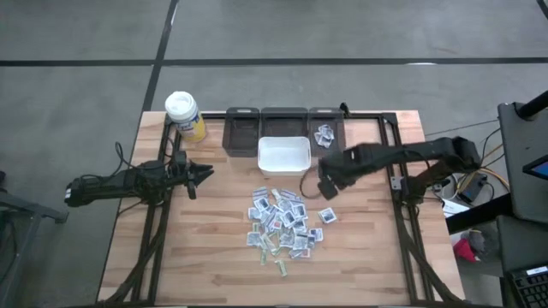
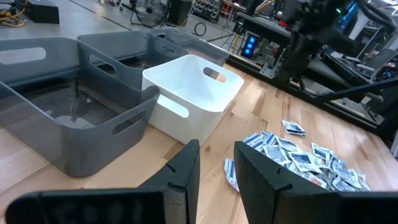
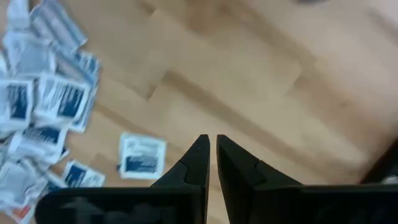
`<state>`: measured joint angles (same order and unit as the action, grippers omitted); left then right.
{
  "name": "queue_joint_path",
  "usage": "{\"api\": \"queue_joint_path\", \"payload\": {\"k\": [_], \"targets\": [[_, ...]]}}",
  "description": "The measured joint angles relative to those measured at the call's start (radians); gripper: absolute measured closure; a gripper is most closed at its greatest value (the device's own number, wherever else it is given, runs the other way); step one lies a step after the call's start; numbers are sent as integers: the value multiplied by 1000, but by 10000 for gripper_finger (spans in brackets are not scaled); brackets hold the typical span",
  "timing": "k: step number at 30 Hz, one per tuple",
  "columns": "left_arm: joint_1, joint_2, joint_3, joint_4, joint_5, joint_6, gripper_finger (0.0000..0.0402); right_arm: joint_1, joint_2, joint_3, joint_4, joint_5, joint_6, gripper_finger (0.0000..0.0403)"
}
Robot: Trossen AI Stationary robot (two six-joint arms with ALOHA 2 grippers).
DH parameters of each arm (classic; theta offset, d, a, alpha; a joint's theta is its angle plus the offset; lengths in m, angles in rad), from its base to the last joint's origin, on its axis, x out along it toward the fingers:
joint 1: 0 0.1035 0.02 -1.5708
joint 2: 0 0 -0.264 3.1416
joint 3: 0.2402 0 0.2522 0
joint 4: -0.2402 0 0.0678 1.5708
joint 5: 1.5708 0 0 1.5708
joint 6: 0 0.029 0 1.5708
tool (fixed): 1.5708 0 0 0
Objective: Pick & Place First Aid Supplies
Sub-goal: Put the blue alcohol pad into the right black bin
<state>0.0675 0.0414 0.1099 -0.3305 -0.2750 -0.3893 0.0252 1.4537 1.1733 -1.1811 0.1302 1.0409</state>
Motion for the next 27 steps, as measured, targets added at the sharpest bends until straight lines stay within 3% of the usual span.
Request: {"api": "queue_joint_path", "payload": {"k": [12,22,27], "targets": [[0,0,0,0,0,0,307,205,-12,-194,243,-4,243,374],[0,0,0,0,0,0,307,226,-11,-305,404,-31,278,371],[0,0,0,0,0,0,307,226,-11,-325,411,-34,310,343]]}}
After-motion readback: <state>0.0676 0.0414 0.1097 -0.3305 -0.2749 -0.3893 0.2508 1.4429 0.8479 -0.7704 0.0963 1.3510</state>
